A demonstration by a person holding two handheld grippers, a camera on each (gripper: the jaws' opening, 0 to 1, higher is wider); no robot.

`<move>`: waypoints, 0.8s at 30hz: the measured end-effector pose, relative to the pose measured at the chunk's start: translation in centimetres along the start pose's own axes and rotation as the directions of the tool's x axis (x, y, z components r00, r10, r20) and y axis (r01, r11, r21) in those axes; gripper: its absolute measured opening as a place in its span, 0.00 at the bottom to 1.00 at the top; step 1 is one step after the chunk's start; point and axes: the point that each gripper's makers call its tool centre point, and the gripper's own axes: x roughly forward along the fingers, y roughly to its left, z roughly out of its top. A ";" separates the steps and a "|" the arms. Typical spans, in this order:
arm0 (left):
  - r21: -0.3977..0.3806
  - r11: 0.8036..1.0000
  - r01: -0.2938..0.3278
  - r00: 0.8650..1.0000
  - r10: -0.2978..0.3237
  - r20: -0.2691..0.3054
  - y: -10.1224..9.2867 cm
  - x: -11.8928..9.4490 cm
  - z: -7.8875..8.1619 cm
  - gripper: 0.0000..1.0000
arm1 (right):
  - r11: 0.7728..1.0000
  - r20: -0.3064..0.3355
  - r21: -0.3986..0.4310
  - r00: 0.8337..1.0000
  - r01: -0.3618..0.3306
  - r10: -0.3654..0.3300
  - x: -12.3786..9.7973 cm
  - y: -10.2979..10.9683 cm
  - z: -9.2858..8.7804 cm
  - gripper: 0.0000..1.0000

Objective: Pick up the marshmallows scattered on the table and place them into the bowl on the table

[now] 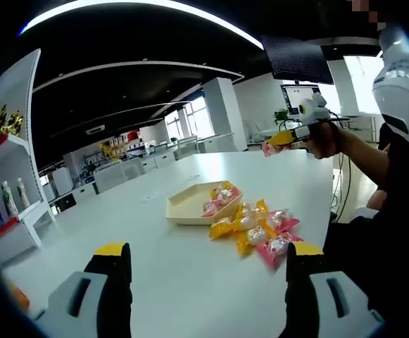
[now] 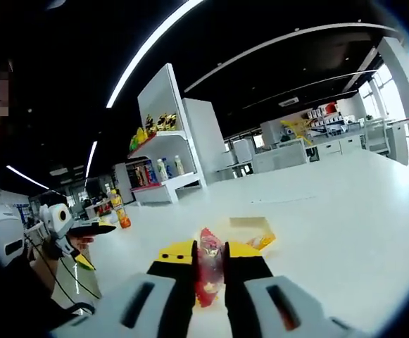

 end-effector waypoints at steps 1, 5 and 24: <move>0.001 1.000 0.000 1.000 0.000 0.001 0.0 0.0 0.0 0.90 | 1.000 0.000 -0.003 1.000 -0.005 0.005 0.3 0.0 0.1 0.13; 0.002 1.000 -0.003 1.000 0.003 0.004 0.3 -0.1 0.2 0.90 | 1.000 0.000 -0.004 1.000 -0.024 0.024 1.6 0.3 0.6 0.12; -0.006 1.000 -0.006 1.000 0.006 -0.001 1.2 0.1 -0.2 0.90 | 0.998 -0.019 -0.026 0.999 -0.050 0.049 8.9 -0.3 1.4 0.12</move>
